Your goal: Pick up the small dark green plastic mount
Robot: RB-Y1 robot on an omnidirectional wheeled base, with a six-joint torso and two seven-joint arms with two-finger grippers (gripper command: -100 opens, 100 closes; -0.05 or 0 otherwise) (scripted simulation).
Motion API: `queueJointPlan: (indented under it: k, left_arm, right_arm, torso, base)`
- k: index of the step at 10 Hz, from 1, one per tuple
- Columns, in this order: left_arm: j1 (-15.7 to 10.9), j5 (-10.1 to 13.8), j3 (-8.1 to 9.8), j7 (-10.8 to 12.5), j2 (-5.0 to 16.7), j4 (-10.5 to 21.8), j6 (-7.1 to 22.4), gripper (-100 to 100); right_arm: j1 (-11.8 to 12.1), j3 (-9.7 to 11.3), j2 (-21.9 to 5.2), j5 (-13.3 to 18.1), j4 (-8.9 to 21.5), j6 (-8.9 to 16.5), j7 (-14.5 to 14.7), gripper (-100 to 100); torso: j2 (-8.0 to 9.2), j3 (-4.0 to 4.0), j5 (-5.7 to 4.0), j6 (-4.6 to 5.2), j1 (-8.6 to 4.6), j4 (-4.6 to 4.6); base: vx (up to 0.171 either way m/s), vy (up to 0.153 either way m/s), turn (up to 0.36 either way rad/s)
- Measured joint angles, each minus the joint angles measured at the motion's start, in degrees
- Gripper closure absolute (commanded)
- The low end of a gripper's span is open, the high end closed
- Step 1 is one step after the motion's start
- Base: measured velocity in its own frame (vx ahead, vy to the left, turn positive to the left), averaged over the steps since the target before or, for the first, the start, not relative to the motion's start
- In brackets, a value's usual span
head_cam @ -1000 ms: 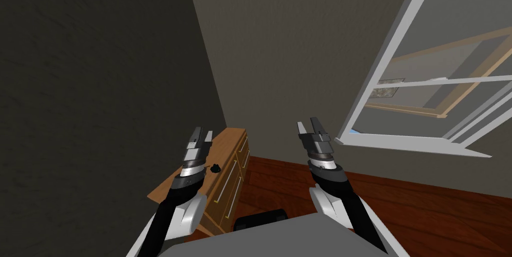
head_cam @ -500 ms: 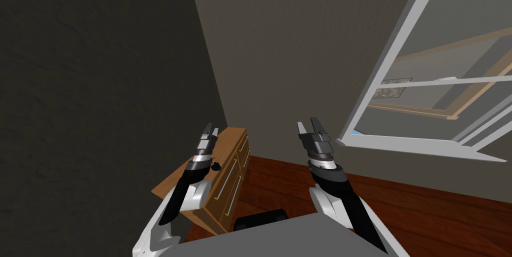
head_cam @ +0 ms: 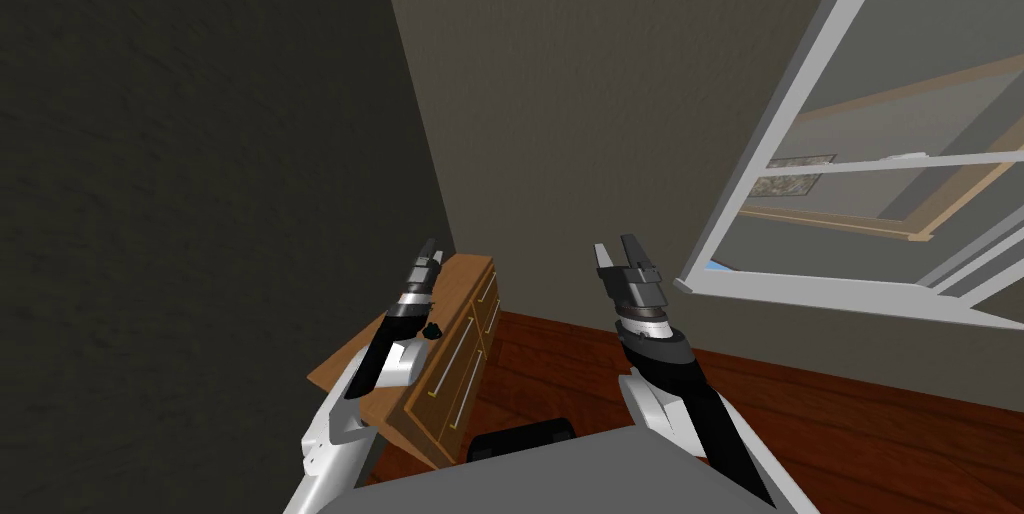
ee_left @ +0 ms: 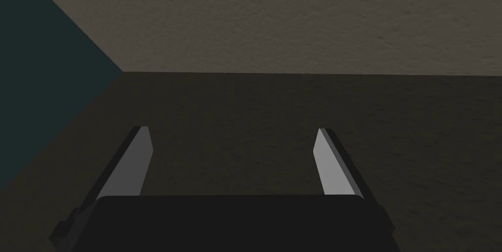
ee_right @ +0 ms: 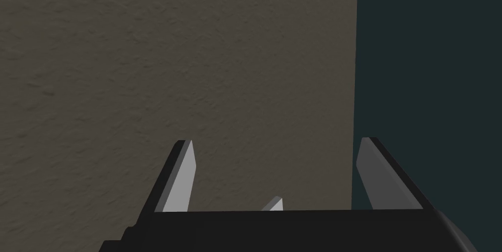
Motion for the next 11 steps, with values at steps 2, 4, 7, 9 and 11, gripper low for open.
queueJointPlan:
  k: [2, 4, 7, 9, 11]
  left_arm:
    - [-3.31, -0.07, 0.10, -0.75, 0.16, 2.59, 2.82, -100]
    - [-6.64, 0.24, 0.47, -1.25, 0.81, 4.93, 6.02, -100]
    - [-11.51, 0.91, 0.84, -2.01, 1.76, 9.59, 10.14, -100]
    - [-15.07, 1.53, 1.13, -2.54, 2.50, 13.17, 13.08, -100]
    - [-18.19, 1.99, 1.08, -3.25, 2.66, 16.53, 16.04, -100]
  right_arm:
    - [0.00, 0.00, 0.00, 0.00, 0.00, 0.00, 0.00, 0]
    - [0.00, 0.00, 0.00, 0.00, 0.00, 0.00, 0.00, 0]
    - [0.00, 0.00, 0.00, 0.00, 0.00, 0.00, 0.00, 0]
    - [0.00, 0.00, 0.00, 0.00, 0.00, 0.00, 0.00, 0]
    - [0.00, 0.00, 0.00, 0.00, 0.00, 0.00, 0.00, 0]
  torso:
    - [-0.01, -0.01, 0.00, 0.00, 0.01, 0.00]
    - [-0.03, -0.02, 0.00, 0.00, 0.02, 0.00]
    - [-0.03, -0.02, 0.01, -0.01, 0.02, -0.01]
    - [-0.01, -0.01, 0.01, -0.01, 0.03, -0.01]
    - [0.00, 0.00, 0.01, -0.01, 0.05, -0.01]
  base:
    - [-0.005, -0.019, 0.015]
    - [-0.002, -0.019, 0.020]
    - [-0.002, -0.017, 0.010]
    - [-0.008, -0.013, 0.008]
    - [-0.010, -0.008, 0.005]
